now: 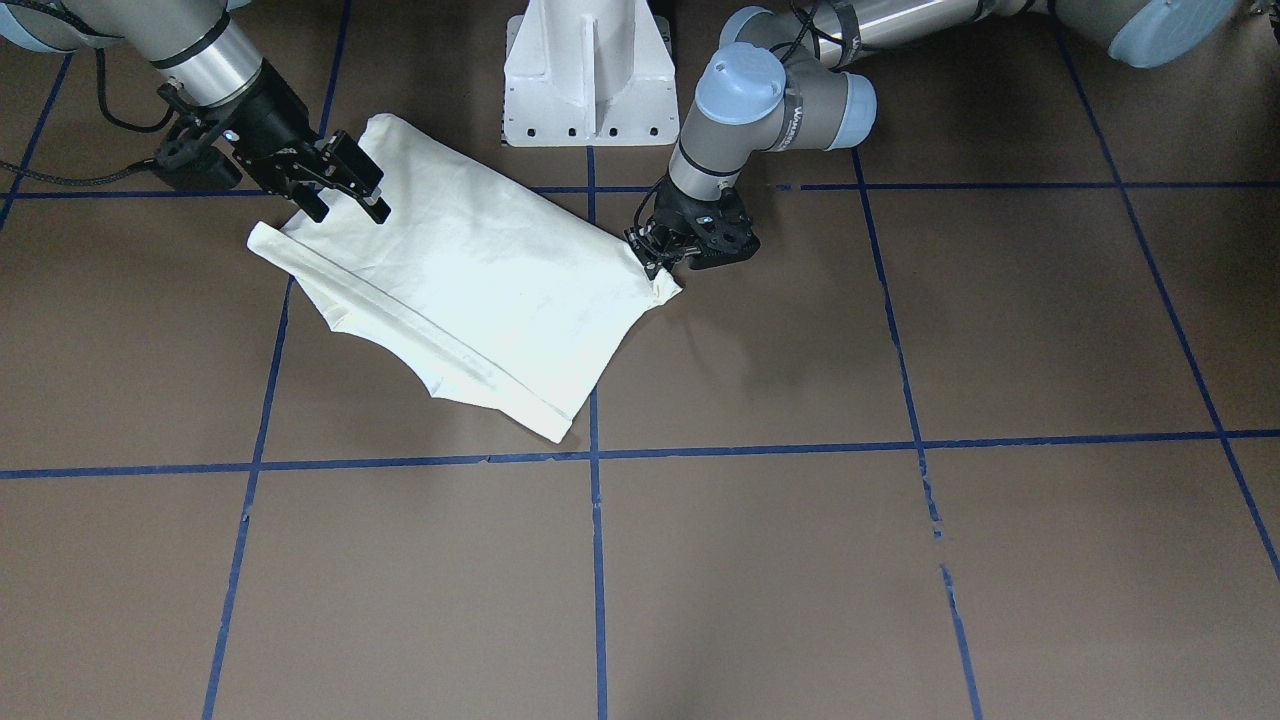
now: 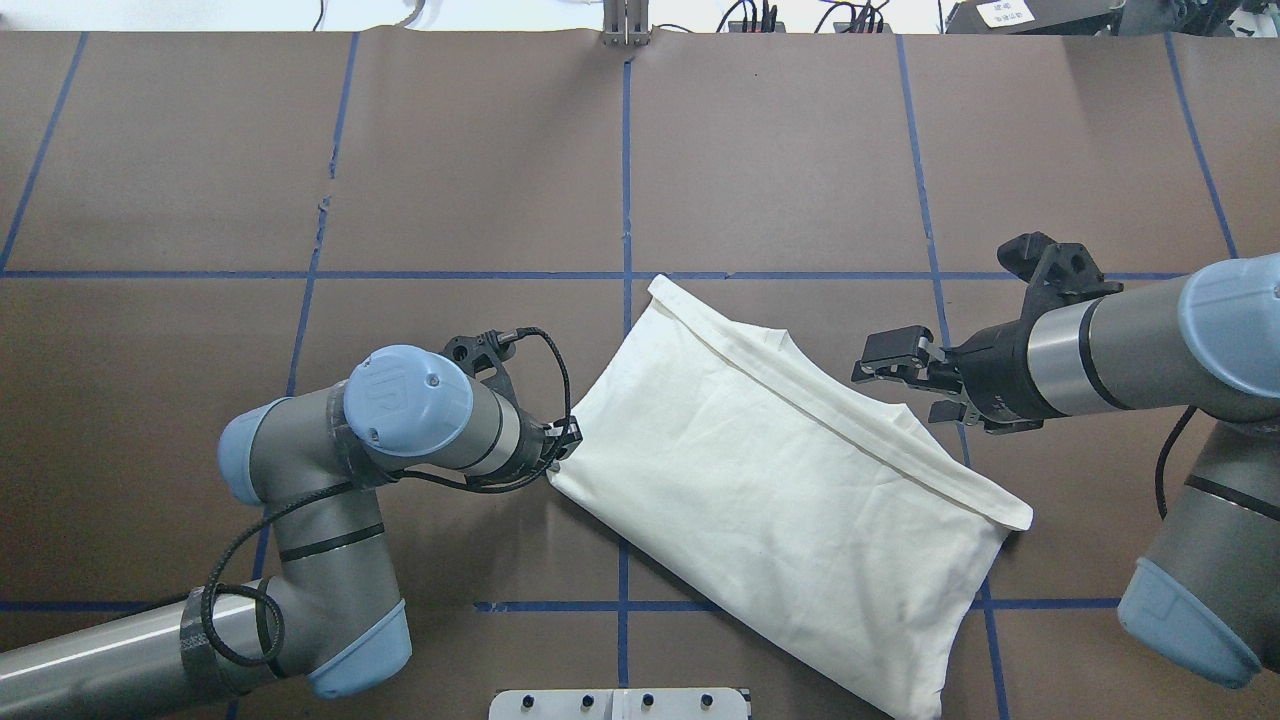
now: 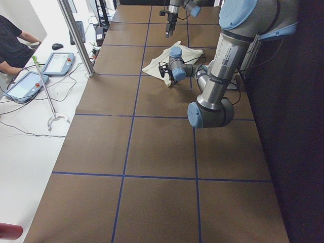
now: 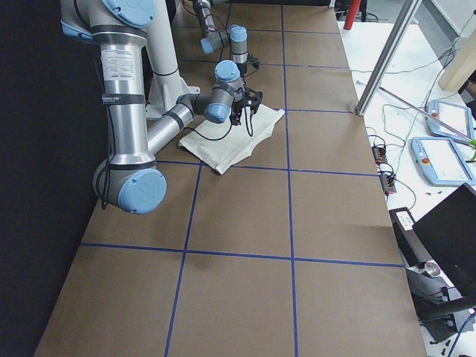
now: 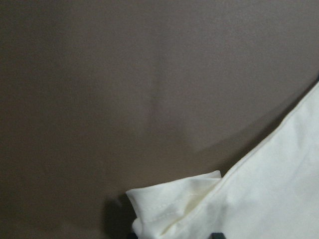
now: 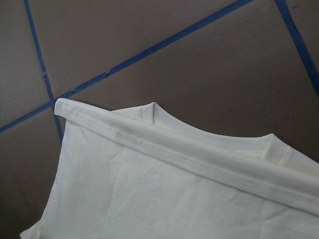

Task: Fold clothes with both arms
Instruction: 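Drag the corner with the left gripper away from the robot, straightening the shirt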

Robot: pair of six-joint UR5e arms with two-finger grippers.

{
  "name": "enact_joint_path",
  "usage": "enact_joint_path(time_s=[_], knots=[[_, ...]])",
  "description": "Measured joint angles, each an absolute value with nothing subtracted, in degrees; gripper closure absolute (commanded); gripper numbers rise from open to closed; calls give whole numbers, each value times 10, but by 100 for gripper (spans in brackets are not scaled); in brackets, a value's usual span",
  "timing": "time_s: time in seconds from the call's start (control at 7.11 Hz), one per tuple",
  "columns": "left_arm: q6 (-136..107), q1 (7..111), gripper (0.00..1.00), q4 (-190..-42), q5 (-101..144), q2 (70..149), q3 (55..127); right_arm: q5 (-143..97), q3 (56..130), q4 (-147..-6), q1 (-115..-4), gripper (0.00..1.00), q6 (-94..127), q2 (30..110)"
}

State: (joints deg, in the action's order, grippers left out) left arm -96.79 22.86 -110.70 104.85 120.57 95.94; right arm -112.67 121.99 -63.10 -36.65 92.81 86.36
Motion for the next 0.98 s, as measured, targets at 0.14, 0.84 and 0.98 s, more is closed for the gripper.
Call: enact_joint_path(time_s=[0.14, 0.84, 0.98], knots=[[-966, 236, 100, -1107, 1049, 1206, 960, -1127, 1219, -631, -366, 0, 928, 864], [-877, 401, 100, -1124, 1049, 1340, 771, -1127, 1218, -631, -369, 0, 928, 864], [-851, 424, 100, -1156, 1049, 1378, 703, -1126, 1217, -631, -370, 0, 928, 864]])
